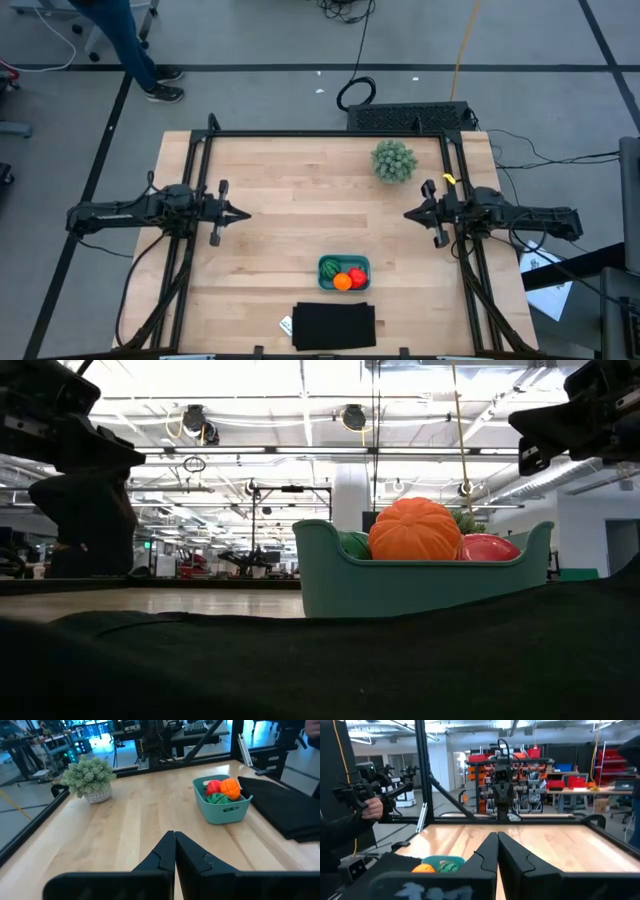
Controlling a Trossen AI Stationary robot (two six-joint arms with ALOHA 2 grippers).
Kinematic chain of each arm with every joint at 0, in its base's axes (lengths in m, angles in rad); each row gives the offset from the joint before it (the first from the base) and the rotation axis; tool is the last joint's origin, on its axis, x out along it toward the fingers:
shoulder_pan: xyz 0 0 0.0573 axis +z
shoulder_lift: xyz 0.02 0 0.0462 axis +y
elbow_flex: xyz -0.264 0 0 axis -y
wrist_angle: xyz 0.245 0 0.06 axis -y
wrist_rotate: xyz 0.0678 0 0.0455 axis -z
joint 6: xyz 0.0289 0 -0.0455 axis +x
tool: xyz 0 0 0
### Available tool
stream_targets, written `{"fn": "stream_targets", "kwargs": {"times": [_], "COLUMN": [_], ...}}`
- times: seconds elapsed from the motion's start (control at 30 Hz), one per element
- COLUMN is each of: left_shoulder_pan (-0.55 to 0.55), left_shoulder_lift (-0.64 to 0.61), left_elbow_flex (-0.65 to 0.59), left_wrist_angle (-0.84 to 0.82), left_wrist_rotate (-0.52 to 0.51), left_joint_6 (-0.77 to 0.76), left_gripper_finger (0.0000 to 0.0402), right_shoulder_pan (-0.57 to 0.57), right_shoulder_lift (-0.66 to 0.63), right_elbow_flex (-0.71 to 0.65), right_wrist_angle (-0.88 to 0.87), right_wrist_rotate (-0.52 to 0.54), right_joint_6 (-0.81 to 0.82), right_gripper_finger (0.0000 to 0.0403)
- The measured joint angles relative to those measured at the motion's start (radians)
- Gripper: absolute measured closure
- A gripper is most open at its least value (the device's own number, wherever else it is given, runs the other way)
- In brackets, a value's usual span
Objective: Pick and placing Produce into tupperware
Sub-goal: Return to home position
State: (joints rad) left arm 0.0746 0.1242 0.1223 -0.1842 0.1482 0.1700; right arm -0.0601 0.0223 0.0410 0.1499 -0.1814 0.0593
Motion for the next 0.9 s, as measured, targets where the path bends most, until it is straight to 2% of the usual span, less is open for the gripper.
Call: {"fn": "stream_targets", "kwargs": {"times": [0.2,0.53,0.9], "left_shoulder_pan": [0.000,0.000,0.000], "left_shoulder_lift": [0.000,0.000,0.000], "left_elbow_flex": [0.000,0.000,0.000], "left_wrist_angle": [0.001,0.002,0.002], "left_wrist_rotate": [0.000,0.000,-0.001], "left_joint_6": [-0.070,-0.073,-0.069], "left_gripper_finger": [0.0382,0.0400,0.0377], "right_shoulder_pan": [0.000,0.001,0.001], "right_shoulder_lift": [0.000,0.001,0.000], "right_elbow_flex": [-0.001,-0.001,-0.002], "right_wrist_angle": [0.019,0.018,0.018], "right_wrist_rotate": [-0.002,-0.002,-0.003], "right_joint_6": [0.007,0.007,0.007], "right_gripper_finger": [0.0403,0.0403,0.0403]}}
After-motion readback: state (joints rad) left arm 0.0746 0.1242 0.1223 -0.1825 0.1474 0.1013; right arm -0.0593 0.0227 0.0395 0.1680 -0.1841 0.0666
